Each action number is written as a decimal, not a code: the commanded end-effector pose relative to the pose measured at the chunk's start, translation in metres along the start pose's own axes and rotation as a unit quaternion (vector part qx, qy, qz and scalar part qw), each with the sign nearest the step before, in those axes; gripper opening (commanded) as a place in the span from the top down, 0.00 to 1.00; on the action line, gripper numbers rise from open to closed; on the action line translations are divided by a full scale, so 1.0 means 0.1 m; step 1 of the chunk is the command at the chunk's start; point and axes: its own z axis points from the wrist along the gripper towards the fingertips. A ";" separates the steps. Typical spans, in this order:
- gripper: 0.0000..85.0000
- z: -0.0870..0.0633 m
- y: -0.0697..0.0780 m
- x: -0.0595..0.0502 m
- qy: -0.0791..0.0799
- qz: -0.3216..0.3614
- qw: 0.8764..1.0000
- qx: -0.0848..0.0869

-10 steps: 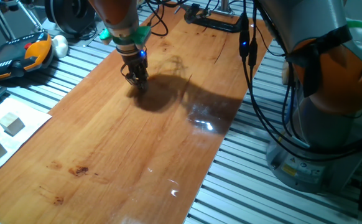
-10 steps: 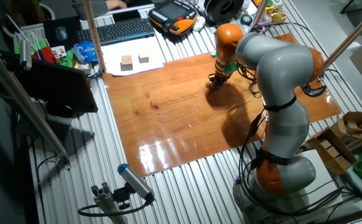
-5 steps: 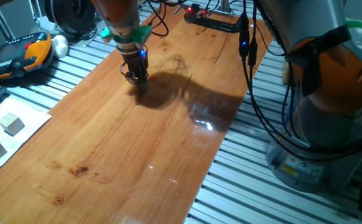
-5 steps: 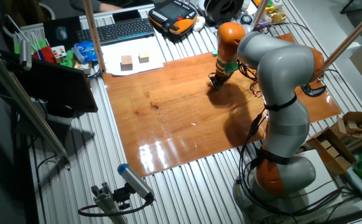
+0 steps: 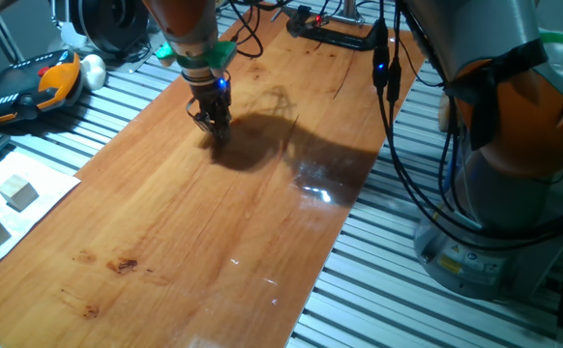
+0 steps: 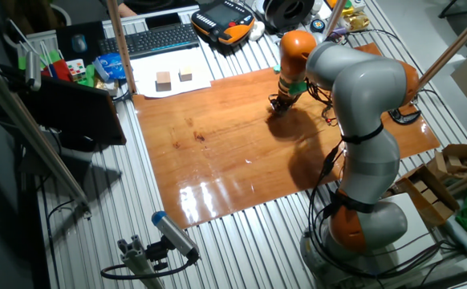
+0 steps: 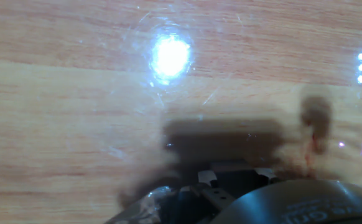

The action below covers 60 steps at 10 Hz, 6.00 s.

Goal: Hold a small block with the gripper and sweep it from left to right on the table

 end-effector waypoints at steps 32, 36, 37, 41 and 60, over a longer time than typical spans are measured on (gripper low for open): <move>0.99 -0.08 0.74 -0.35 0.035 0.036 0.998 -0.022; 0.99 -0.04 0.87 -0.34 0.036 0.044 0.998 -0.022; 0.99 -0.03 0.91 -0.33 0.036 0.046 0.998 -0.022; 0.99 -0.07 1.04 -0.36 0.044 0.051 0.997 -0.023; 0.99 -0.05 1.80 -0.23 0.044 0.104 0.994 -0.017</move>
